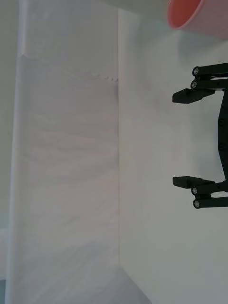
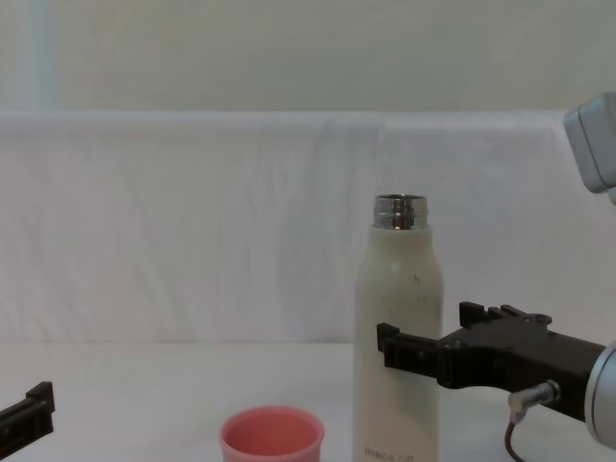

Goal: Grasp the thermos with one hand and pour water into the cup lid.

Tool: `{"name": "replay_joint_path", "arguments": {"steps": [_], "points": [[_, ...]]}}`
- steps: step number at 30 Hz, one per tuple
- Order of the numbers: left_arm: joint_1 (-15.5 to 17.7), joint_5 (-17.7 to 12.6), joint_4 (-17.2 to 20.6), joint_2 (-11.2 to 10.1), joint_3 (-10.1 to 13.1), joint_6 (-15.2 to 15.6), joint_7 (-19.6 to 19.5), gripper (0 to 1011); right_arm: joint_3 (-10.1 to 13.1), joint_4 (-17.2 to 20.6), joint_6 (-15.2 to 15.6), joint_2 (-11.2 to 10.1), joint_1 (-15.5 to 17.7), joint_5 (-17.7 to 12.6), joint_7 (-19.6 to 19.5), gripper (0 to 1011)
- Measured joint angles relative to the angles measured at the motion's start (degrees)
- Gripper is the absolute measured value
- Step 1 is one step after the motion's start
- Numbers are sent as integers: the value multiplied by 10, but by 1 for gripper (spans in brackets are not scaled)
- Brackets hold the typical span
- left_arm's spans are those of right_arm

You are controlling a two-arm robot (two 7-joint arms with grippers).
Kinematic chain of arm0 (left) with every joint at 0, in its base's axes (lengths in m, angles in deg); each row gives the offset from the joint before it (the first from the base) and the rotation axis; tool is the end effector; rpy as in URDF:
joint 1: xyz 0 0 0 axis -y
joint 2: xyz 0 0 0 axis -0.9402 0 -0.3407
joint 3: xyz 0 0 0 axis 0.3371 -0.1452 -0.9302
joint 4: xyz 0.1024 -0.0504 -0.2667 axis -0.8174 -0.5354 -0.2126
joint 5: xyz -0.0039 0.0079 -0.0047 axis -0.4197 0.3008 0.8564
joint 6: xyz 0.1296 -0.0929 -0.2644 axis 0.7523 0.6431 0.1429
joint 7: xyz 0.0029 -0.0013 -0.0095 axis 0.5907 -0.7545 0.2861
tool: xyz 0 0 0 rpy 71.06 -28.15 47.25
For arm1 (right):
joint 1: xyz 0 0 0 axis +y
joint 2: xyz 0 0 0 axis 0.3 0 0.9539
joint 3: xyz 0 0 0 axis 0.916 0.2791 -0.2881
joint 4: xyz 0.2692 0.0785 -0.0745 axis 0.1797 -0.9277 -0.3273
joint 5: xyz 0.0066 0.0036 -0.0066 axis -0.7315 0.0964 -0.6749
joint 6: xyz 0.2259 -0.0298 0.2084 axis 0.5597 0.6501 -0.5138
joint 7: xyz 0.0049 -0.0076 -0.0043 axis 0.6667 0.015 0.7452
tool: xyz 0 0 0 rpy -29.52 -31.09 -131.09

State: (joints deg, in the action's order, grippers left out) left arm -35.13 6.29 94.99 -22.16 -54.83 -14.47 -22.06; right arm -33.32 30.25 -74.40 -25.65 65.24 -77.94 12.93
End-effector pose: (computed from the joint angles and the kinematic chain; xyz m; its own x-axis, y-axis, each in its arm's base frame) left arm 0.2530 0.0376 -0.2851 0.1244 0.9917 -0.0326 -0.9921 0.1239 -0.0175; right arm 0.3470 0.0562 -0.2525 0.5131 -0.8558 0.0660 0.8579 0.5137 -0.0090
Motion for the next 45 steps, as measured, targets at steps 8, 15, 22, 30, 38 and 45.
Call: {"name": "replay_joint_path", "arguments": {"steps": [8, 15, 22, 30, 38, 45], "points": [[0, 0, 0, 0, 0, 0, 0, 1001, -1, -7, 1, 5, -8, 0, 0, 1001], [0, 0, 0, 0, 0, 0, 0, 1001, -1, -21, 2, 12, -17, -2, -1, 1001], [0, 0, 0, 0, 0, 0, 0, 1001, -1, -32, 2, 17, -27, -4, -1, 1001], [0, 0, 0, 0, 0, 0, 0, 1001, -4, -47, 2, 22, -40, -6, -1, 1001], [0, 0, 0, 0, 0, 0, 0, 1001, -7, -58, 1, 25, -49, -6, -1, 1001], [0, 0, 0, 0, 0, 0, 0, 1001, -9, -70, 0, 28, -61, -5, -1, 1001]]}}
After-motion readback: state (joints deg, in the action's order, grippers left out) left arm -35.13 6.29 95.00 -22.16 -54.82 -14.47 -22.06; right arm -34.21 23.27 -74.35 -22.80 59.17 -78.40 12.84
